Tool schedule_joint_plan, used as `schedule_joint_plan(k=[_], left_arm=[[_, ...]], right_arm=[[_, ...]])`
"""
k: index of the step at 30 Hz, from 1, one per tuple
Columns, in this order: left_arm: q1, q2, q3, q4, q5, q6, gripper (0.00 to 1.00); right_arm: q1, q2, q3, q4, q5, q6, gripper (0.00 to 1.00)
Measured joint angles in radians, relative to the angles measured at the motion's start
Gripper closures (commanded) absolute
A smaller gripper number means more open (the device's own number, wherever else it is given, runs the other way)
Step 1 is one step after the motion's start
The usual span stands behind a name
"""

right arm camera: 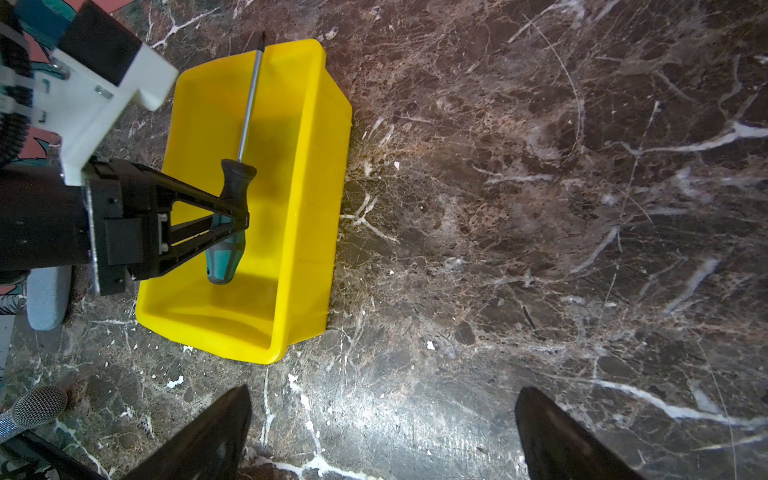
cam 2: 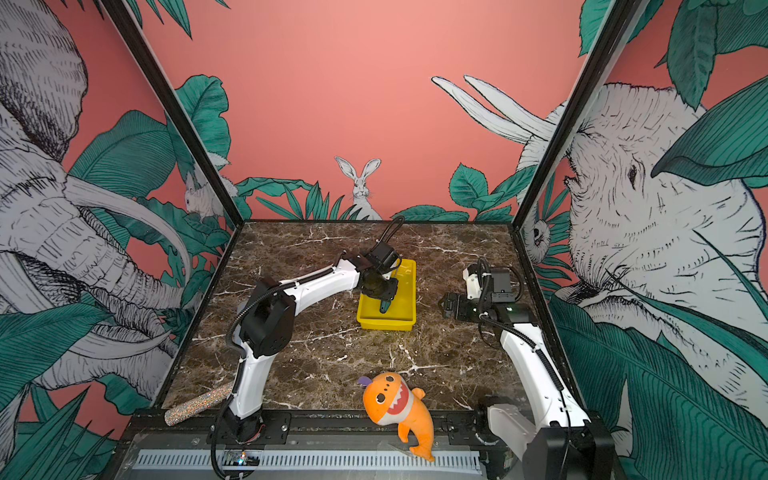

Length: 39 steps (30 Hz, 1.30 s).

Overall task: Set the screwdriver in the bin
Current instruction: 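Lift the screwdriver with the left gripper and carry it over the yellow bin, then lower the screwdriver into the yellow bin and open the left gripper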

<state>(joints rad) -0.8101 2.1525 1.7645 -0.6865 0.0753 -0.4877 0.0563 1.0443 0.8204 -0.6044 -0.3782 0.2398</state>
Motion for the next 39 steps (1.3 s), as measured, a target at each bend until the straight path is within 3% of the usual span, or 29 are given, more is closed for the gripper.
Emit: schedule_joint_plan(k=[19,28,39], left_arm=[[0.0,0.002,-0.024,-0.037,0.02,0.005,1.0],[-0.001,-0.031,-0.045,-0.101,-0.002,0.068,1.0],[-0.001,-0.017,-0.026,-0.098,0.02,0.106,0.87]], right_arm=[[0.0,-0.011,-0.018,-0.006,0.002,-0.004,0.01],[0.0,-0.011,-0.018,-0.005,0.003,-0.004,0.01],[0.0,-0.011,-0.018,-0.005,0.004,-0.004,0.01]])
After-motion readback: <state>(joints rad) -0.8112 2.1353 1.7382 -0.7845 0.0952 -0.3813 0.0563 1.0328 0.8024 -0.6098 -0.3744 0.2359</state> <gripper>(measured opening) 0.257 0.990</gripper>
